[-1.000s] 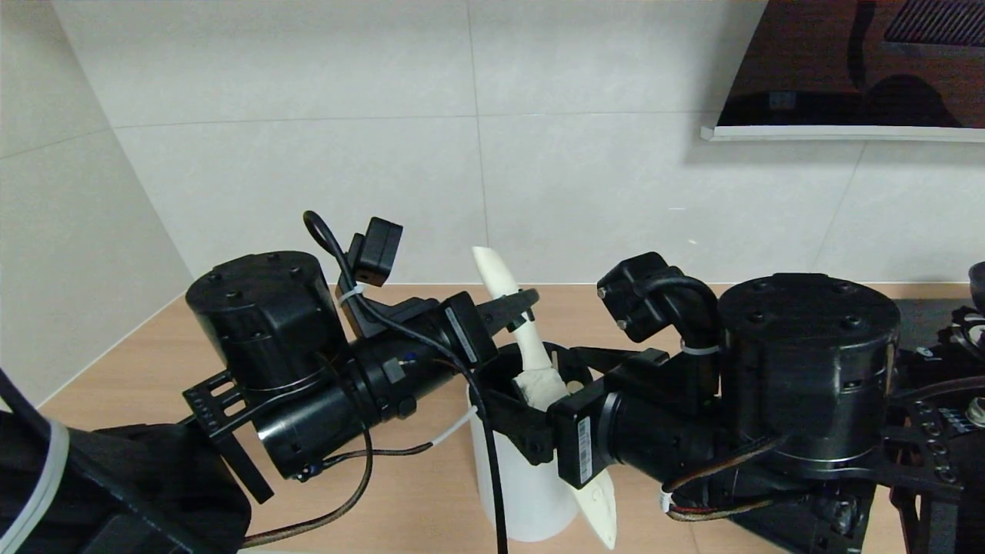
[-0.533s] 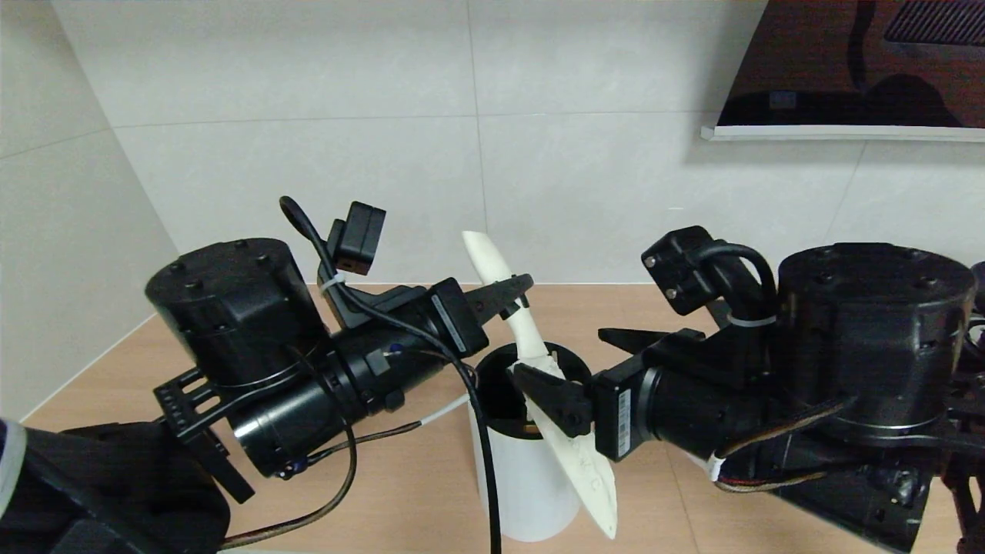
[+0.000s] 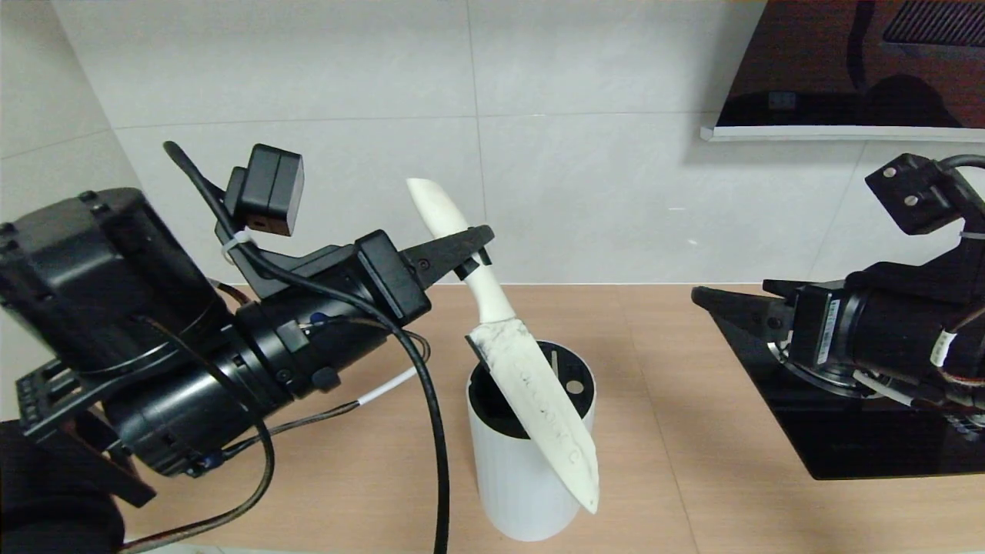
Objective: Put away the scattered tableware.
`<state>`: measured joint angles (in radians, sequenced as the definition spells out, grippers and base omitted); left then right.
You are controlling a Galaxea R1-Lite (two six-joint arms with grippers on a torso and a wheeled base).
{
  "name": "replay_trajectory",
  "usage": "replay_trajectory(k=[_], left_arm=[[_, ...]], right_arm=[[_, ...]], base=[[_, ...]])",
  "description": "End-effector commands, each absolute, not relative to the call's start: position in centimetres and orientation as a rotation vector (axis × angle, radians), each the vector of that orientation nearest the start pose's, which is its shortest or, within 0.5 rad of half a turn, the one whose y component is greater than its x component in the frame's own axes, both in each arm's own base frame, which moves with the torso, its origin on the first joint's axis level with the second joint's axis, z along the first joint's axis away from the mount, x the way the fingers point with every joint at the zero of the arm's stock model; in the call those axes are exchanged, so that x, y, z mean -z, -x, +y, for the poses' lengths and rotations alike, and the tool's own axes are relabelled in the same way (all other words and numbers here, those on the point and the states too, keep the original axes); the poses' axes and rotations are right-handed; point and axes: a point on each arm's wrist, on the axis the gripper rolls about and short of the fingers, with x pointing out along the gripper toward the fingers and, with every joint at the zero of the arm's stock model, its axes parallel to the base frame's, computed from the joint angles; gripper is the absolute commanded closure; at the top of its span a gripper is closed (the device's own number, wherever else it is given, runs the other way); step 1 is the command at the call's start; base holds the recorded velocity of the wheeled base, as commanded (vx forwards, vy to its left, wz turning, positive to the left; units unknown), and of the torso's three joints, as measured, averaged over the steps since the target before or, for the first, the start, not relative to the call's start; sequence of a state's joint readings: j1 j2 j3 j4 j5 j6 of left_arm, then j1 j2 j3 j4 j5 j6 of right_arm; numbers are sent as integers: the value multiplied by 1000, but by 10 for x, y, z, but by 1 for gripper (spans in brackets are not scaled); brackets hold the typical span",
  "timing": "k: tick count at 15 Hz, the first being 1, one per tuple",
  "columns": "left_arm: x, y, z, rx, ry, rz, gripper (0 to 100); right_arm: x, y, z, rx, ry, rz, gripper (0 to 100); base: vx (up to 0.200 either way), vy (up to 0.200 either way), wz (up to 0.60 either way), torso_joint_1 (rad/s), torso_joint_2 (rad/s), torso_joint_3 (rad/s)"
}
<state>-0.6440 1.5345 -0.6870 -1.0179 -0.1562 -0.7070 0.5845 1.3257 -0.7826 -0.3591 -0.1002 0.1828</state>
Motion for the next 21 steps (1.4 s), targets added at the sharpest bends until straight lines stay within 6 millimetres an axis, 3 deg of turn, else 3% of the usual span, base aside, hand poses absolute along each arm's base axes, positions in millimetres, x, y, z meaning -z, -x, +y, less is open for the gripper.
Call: replay_trajectory(k=[1,5,9,15,21], left_arm=[[-254,-199,-150,824,701,73,100],[-290,-199,-143,668,678,40,100],[-306,-200,-159,528,497,5,100],[-290,-171,-198,426,181,-24,100],[-269,-196,-227,231,183,-129,100]], right_arm=[[-241,-182,106,-420,-119,229,0],[-227,-186,107,-405,-104,277,0],[-219,-192,110,-398,-92,310,0],[-219,-191,111,-398,-87,312,0],[-211,-195,113,-395,-74,340,0]], base=[[0,0,0,0,0,0],[0,0,0,0,0,0],[0,0,0,0,0,0],[0,0,0,0,0,0],[0,0,0,0,0,0]])
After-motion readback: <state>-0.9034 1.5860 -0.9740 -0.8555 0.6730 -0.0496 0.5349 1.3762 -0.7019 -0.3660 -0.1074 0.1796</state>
